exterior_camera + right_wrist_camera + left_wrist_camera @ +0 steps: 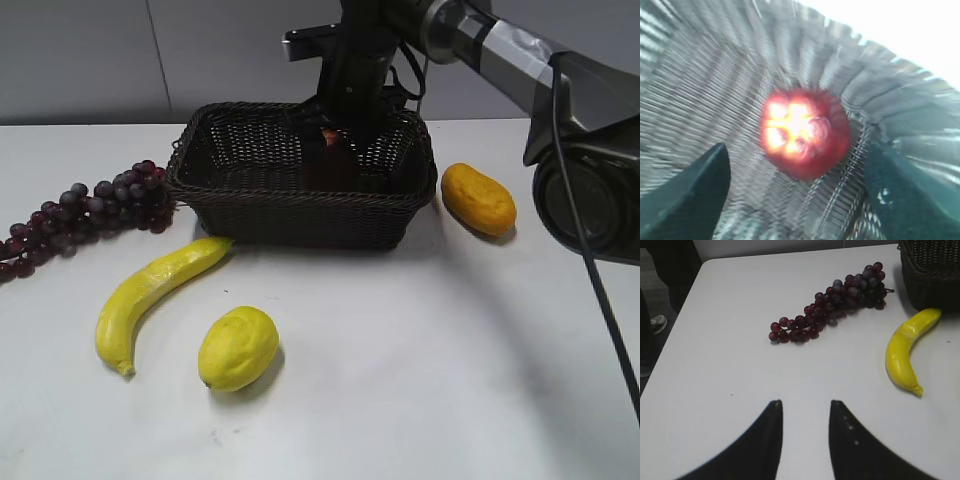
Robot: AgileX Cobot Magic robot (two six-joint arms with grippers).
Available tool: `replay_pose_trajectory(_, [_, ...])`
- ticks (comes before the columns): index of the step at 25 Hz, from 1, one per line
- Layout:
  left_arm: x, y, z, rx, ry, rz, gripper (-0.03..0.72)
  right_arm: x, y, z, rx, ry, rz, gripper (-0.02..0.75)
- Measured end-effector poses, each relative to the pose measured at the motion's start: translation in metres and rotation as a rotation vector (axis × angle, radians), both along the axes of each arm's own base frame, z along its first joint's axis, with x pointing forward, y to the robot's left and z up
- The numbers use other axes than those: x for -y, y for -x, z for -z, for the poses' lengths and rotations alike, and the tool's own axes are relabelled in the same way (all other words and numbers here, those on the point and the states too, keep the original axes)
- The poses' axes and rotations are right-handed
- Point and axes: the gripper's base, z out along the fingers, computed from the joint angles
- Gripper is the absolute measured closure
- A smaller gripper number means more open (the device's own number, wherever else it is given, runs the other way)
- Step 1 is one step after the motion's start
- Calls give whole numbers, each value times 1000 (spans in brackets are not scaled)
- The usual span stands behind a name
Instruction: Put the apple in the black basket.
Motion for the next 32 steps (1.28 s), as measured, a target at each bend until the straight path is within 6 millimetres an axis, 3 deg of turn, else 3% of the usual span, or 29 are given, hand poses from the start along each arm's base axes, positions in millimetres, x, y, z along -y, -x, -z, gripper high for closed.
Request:
replay_pose_trajectory(5, [0,0,0,0,0,0,452,1,2,-21,31,-20,0,101])
replay_pose_trajectory(12, [0,0,0,0,0,0,452,9,17,-95,132,-109,26,116])
replay_pose_trajectory(18, [0,0,0,0,0,0,452,26,47,-145,153,-125,26,144])
replay_pose_trajectory(22, [0,0,0,0,0,0,452,44,76,-157,109,-86,28,145])
replay_pose_trajectory(28, [0,0,0,0,0,0,452,74,120,-159,48,-3,22,146])
replay_pose_trajectory(32, [0,0,0,0,0,0,452,100,137,-158,18,21,45,148])
